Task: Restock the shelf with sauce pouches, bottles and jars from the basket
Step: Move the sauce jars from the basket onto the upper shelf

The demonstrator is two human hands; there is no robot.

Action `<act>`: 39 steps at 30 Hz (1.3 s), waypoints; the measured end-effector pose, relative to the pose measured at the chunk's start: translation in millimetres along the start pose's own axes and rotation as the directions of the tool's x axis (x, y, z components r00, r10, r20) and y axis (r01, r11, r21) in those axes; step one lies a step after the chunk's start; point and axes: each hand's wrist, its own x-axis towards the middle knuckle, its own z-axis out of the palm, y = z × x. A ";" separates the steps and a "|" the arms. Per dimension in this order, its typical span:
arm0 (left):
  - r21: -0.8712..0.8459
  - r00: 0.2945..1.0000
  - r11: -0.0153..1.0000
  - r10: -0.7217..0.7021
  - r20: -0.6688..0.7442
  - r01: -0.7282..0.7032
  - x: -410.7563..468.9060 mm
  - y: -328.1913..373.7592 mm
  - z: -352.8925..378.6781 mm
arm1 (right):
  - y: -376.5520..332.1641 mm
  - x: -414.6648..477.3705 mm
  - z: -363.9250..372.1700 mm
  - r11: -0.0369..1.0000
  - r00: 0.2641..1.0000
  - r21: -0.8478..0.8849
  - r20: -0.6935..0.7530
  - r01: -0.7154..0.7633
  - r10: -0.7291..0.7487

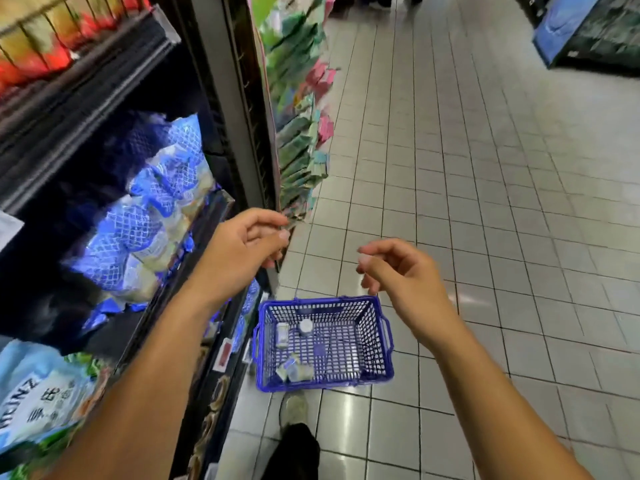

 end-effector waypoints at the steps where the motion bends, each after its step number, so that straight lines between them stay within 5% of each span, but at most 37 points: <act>1: 0.003 1.000 1.000 -0.030 0.010 0.030 10.4 -9.6 -2.1 | 8.5 11.7 5.1 1.000 1.000 0.006 -0.002 -0.024 0.024; 15: 0.064 0.900 0.904 -0.427 0.093 0.422 101.1 -186.3 15.8 | 171.9 109.5 23.0 0.944 0.945 -0.047 0.016 -0.327 0.328; 23: 0.174 0.698 0.728 -0.686 0.206 0.664 110.5 -349.2 65.1 | 330.0 143.9 21.7 0.804 0.802 -0.141 0.082 -0.578 0.591; 28: 0.255 0.605 0.625 -0.780 0.158 0.738 104.4 -477.8 83.7 | 446.7 157.2 31.5 0.695 0.689 -0.215 0.115 -0.686 0.715; 34: 0.391 0.447 0.460 -0.885 0.130 0.797 90.5 -625.9 93.3 | 585.2 168.2 51.3 0.631 0.612 -0.372 0.186 -0.680 0.769; 39: 0.530 0.387 0.404 -0.910 0.149 0.746 83.0 -719.1 97.2 | 685.4 171.9 69.1 0.625 0.550 -0.598 0.336 -0.503 0.764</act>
